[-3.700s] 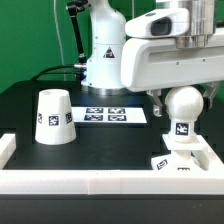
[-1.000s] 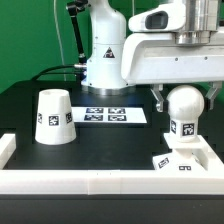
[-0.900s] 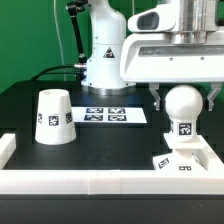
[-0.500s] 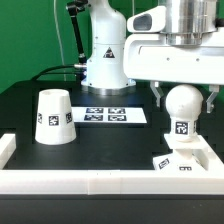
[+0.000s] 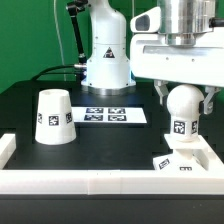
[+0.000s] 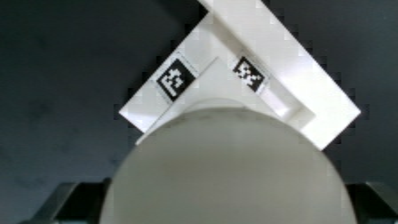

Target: Assemble lamp

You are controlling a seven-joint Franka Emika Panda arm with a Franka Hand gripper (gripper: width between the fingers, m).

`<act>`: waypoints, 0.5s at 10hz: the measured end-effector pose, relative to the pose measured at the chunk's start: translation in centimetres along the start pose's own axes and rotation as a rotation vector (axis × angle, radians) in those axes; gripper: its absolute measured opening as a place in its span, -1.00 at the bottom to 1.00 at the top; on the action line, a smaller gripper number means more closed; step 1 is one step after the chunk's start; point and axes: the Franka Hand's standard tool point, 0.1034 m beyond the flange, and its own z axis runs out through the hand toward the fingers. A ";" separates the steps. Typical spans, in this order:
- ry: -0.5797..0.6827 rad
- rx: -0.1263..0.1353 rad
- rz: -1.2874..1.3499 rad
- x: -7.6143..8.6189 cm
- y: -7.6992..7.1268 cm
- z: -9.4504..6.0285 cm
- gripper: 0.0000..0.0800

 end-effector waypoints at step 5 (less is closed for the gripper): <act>-0.122 0.039 0.604 0.5 0.2 0.2 0.45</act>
Offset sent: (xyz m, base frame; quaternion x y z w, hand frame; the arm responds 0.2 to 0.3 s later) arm 0.0066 -0.0070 -0.0018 0.0040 -0.0445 0.3268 0.9441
